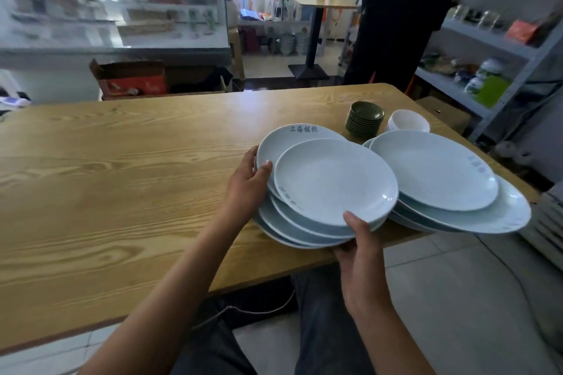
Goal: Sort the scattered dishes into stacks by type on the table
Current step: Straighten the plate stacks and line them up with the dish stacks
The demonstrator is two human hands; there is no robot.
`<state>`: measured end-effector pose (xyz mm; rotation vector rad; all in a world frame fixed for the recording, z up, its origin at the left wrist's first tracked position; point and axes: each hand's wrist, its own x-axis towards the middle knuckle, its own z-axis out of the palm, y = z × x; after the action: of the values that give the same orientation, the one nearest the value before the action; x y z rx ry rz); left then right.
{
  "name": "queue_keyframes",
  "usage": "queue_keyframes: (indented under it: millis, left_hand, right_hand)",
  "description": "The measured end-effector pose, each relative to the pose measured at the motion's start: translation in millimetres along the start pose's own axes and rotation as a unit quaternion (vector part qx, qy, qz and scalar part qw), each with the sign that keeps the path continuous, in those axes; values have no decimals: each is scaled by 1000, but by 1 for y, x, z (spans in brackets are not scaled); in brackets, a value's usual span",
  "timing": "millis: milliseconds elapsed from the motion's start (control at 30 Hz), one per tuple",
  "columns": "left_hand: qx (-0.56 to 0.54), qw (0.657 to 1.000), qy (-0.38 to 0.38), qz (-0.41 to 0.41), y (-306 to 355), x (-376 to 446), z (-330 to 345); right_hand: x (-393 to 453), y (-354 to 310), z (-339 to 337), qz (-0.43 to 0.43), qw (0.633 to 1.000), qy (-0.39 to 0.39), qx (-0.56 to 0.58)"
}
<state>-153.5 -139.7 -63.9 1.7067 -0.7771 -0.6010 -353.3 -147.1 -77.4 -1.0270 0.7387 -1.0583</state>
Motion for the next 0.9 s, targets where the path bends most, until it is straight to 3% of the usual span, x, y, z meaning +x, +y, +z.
queue_keyframes:
  millis: [467, 700, 900]
  left_hand:
    - [-40, 988, 150, -23, -12, 39, -43]
    - [-63, 966, 248, -33, -26, 91, -97]
    - [-70, 942, 329, -14, -42, 144, -130]
  right_hand:
    - [70, 24, 59, 19, 997, -74, -25]
    - [140, 56, 131, 67, 993, -99, -5]
    - [185, 76, 195, 33, 993, -105, -39]
